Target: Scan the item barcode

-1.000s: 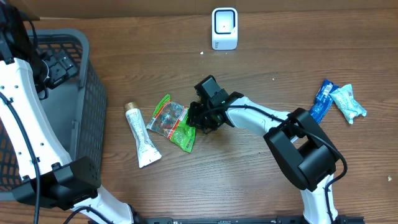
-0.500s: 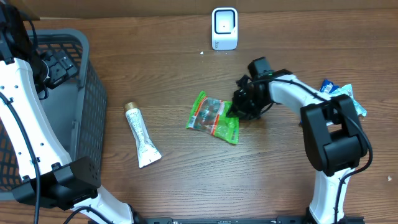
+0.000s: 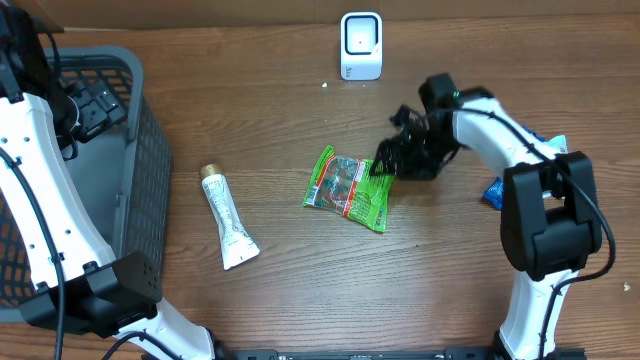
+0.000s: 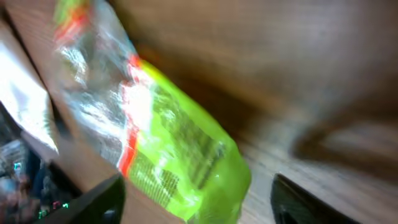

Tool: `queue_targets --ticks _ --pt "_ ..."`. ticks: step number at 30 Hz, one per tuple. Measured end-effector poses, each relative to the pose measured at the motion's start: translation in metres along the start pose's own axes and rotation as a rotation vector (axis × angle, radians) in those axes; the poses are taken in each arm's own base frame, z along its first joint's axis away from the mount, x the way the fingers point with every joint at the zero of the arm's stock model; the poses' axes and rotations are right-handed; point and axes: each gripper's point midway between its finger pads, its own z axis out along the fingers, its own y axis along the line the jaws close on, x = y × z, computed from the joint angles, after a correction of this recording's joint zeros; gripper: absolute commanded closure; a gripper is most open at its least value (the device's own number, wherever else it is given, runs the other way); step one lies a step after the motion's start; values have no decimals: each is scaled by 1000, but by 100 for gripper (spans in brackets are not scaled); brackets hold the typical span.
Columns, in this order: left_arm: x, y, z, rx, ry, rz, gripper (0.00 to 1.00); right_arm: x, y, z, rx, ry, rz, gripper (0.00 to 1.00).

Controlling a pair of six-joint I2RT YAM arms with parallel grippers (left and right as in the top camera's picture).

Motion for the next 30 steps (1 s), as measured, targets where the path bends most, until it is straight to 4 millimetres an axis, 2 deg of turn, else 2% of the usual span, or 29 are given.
queue_targets --ticks 2,3,6,9,12,17,19,22,26,30 --pt "0 0 0 0 0 0 1 -17 7 -18 43 -42 -59 7" --pt "0 0 0 0 0 0 0 -33 13 -33 80 -91 -114 4" --pt "0 0 0 0 0 0 0 -56 27 -55 131 -173 -245 3" --pt "0 0 0 0 0 0 0 -58 36 -55 161 -176 -360 2" --pt "0 0 0 0 0 0 0 -51 51 -37 182 -136 -538 0" --pt "0 0 0 0 0 0 1 -35 69 -2 178 -71 -713 0" --pt "0 0 0 0 0 0 1 -27 71 12 177 -28 -753 0" --pt "0 0 0 0 0 0 1 -22 67 30 177 17 -779 0" --pt "0 0 0 0 0 0 1 -20 40 60 203 94 -759 8" --pt "0 0 0 0 0 0 0 -22 34 62 214 100 -764 19"
